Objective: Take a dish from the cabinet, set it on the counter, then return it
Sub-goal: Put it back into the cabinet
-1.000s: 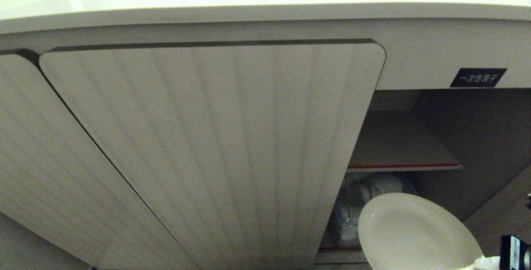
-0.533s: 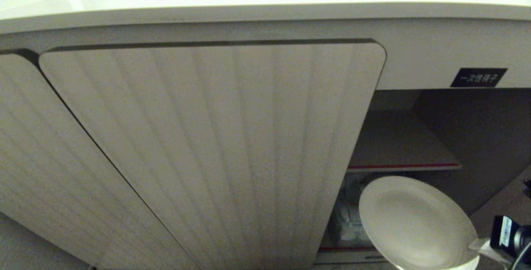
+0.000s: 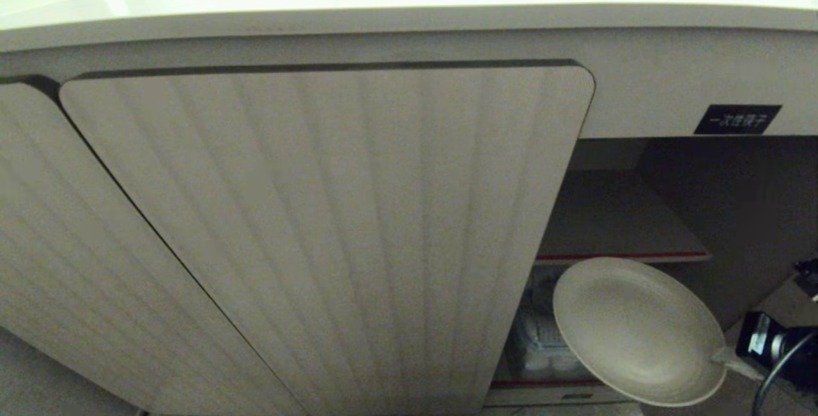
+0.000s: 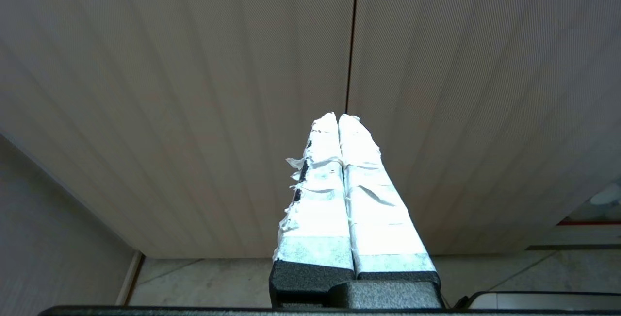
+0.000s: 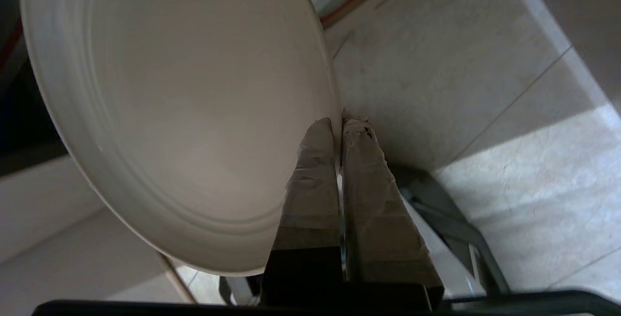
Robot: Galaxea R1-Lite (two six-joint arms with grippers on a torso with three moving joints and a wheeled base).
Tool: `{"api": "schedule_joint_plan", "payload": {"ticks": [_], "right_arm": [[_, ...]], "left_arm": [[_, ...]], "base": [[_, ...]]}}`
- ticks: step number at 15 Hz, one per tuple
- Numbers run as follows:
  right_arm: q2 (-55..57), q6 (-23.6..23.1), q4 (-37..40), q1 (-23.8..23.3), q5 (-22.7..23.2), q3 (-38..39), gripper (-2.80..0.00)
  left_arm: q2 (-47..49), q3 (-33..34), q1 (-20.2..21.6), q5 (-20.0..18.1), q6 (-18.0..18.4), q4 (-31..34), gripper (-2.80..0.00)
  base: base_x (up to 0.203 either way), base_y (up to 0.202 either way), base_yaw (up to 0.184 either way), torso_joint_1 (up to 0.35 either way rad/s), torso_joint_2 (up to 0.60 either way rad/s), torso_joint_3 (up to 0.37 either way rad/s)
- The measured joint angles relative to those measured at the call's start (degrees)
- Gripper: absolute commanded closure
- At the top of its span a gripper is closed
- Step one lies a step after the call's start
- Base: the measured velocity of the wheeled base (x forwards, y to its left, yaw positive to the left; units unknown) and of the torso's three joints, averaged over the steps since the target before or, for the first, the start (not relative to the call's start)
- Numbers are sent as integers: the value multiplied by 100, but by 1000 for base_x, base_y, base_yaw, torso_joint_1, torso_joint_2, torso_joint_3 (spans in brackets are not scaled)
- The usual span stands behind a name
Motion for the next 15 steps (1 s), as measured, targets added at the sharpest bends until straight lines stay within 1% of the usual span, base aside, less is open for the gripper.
{"api": "schedule_joint_plan", "payload": {"ticks": [3,9,11,15], "right_arm": [[249,22,-169,-67,-37,-73,0],[756,452,-197,-120,-46,-509,0],[924,616,-393,-120,-65,-598,0],[1200,751,-713,-122,-154,-639,0]], "left_arm": [[0,0,0,0,0,0,0],[0,0,0,0,0,0,0],[0,0,0,0,-4,0,0],[0,0,0,0,-2,0,0]], "base": [[0,0,0,0,0,0],[0,0,0,0,0,0],[0,0,0,0,0,0],[0,0,0,0,0,0]]}}
